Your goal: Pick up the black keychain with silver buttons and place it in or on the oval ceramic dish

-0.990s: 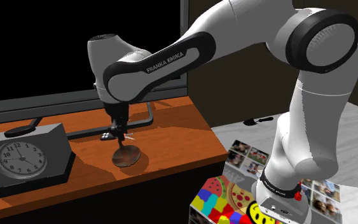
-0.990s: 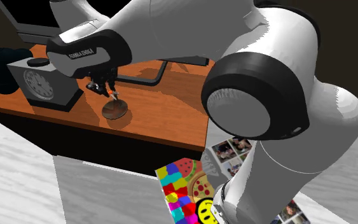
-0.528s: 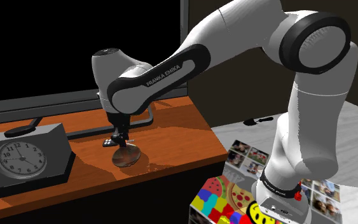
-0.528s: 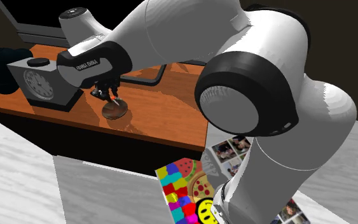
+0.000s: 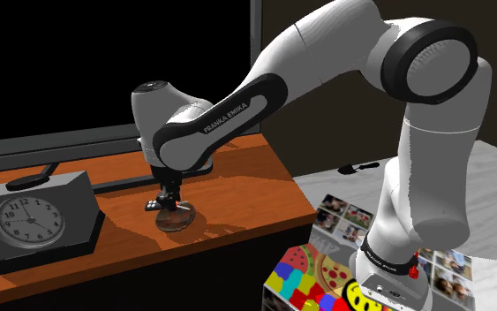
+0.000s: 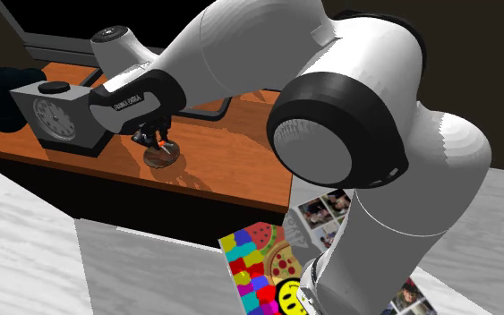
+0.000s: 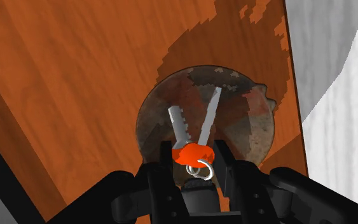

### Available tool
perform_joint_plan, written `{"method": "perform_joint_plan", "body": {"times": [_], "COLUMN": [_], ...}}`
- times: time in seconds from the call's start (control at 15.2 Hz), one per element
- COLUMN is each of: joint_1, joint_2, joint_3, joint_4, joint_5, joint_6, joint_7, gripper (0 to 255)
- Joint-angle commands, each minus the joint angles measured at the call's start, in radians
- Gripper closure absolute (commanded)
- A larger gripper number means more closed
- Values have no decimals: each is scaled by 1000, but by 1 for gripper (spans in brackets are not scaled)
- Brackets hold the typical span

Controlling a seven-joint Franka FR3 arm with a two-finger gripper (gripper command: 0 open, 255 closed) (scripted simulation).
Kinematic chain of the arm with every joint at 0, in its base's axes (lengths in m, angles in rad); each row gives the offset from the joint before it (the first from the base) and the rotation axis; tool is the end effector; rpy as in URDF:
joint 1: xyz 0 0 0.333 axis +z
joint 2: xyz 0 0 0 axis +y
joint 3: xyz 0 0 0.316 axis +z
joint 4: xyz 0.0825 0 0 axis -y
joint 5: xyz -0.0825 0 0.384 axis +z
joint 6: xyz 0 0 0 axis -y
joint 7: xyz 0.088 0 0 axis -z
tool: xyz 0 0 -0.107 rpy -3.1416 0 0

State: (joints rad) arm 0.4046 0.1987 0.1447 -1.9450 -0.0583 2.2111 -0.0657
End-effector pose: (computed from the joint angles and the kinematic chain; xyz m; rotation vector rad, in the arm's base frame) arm 0.5192 0.3117 0.3880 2.9758 0.9934 0.1138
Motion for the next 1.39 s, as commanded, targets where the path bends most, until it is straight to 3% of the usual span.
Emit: {"method": "perform_joint_plan", "body": {"times": [0.0, 0.2, 0.26, 0.59, 0.86, 1.32], "joint_1": [0, 0, 0, 0, -1, -1], "joint_2": [0, 0, 0, 0, -57, -57], "joint_3": [0, 0, 0, 0, 3, 3], "joint_4": [-1, -1, -1, -1, 55, 55], "joint_5": [0, 0, 0, 0, 13, 13], "joint_6": [1, 1, 1, 1, -111, -111], "joint_7": [0, 0, 0, 0, -8, -8], "gripper": [255, 255, 0, 0, 0, 0]}}
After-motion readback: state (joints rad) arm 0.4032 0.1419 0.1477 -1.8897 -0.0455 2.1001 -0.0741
